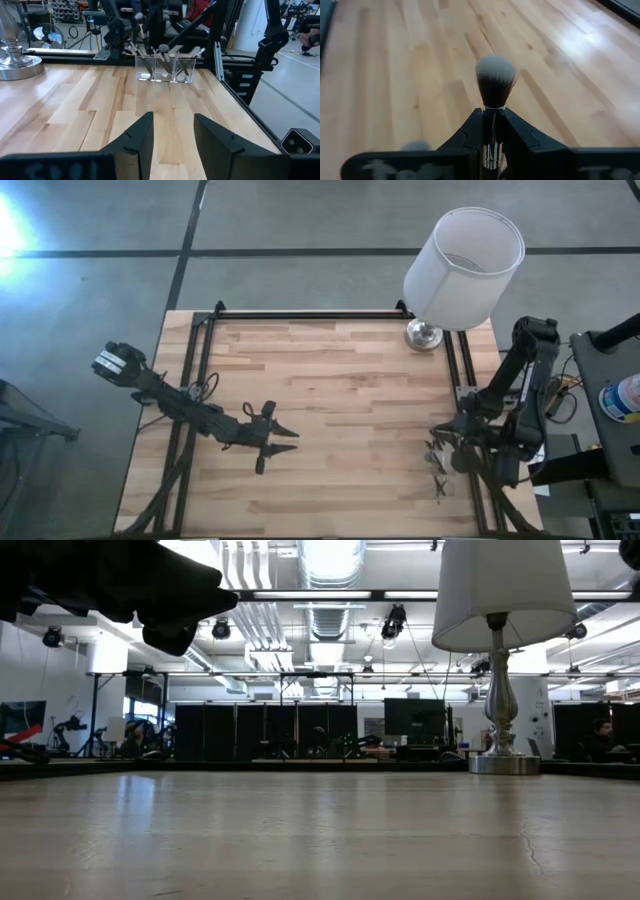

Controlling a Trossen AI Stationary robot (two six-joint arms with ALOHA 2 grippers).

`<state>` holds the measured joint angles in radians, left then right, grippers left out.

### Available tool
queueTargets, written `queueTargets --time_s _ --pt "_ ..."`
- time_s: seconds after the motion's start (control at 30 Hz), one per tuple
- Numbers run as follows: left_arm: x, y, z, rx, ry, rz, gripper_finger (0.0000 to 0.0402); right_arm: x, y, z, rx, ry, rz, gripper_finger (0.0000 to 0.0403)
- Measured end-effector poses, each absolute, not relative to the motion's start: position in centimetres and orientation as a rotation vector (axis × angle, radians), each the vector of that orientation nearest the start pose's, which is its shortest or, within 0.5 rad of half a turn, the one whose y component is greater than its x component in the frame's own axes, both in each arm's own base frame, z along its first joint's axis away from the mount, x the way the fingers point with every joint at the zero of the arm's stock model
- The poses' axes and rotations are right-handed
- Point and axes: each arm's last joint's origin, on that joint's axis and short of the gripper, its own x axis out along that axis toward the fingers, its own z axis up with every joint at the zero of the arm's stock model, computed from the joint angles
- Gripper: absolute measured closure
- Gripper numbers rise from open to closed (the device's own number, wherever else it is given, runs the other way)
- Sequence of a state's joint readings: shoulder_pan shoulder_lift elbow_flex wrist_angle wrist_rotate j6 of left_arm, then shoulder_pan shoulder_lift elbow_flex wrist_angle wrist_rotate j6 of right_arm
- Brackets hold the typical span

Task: Put items in baskets/containers
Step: Put the powder brush into the transparent organizer

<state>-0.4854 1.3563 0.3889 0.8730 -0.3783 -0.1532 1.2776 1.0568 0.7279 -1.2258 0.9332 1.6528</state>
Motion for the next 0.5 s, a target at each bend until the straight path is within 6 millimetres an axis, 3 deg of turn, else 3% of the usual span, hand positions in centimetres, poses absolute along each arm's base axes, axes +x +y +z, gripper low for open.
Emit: queueTargets --time_s 0.3,0.5 --pt "22.3 -10.6 18.5 -0.114 0.093 -0.100 0.0269 5.7 14.0 20.7 0.138 0.675 -0.412 0.0360" --pt "22.3 -10.5 18.5 -0.115 0.094 -0.099 0.0269 5.5 14.4 20.1 0.179 0.742 -0.464 0.0308"
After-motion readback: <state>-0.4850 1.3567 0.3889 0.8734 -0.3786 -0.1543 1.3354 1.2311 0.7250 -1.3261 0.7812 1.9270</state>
